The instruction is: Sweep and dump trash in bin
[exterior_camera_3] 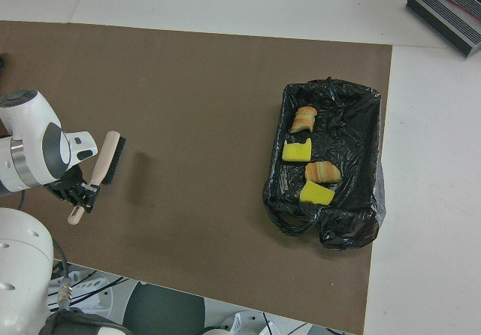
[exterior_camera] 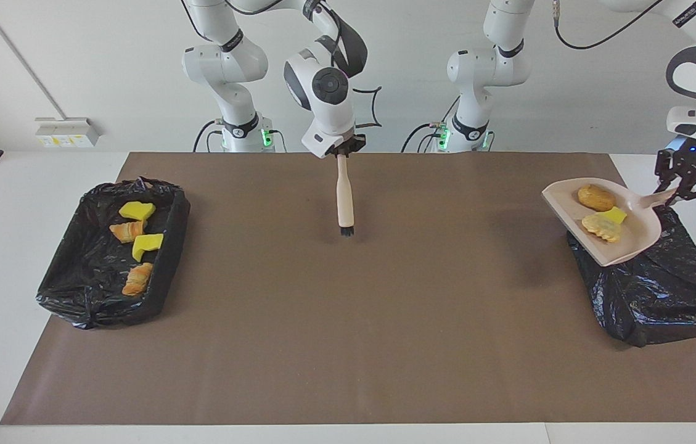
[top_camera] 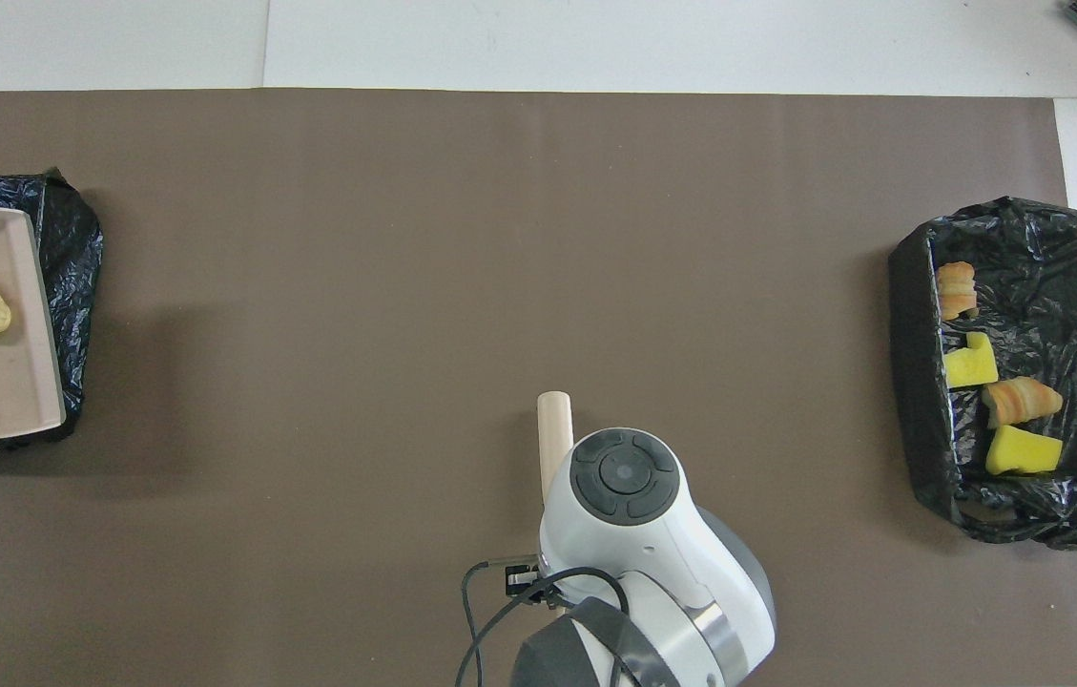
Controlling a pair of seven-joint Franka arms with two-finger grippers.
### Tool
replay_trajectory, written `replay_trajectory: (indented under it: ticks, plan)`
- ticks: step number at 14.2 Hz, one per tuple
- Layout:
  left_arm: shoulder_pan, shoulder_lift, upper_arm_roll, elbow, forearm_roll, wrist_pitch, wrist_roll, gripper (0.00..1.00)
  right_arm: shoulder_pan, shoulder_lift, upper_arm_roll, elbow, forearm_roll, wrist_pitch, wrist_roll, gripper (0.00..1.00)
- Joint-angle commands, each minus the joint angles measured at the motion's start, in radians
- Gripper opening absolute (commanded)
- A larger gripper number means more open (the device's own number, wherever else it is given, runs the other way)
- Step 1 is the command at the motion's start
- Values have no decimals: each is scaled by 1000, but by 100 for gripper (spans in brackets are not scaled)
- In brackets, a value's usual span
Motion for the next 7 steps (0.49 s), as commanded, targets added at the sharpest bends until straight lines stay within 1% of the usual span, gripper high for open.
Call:
replay_trajectory:
  ticks: [1,2,3,4,5,7]
  plan:
    - [61,154,16,157,-24,56,119,0,18,13,11,-61,7,94,24,0]
    - [80,174,14,186,-7,96,121,0,24,13,13,-87,7,136,25,0]
    - [75,193,16,188,46,137,116,0,26,13,17,-95,7,156,28,0]
    - [63,201,14,189,126,201,104,0,26,14,17,-98,9,168,38,0]
    - [37,207,14,189,203,234,89,0,26,20,17,-100,9,179,44,0]
    - [26,207,12,189,318,236,32,0,26,39,17,-103,9,200,59,0]
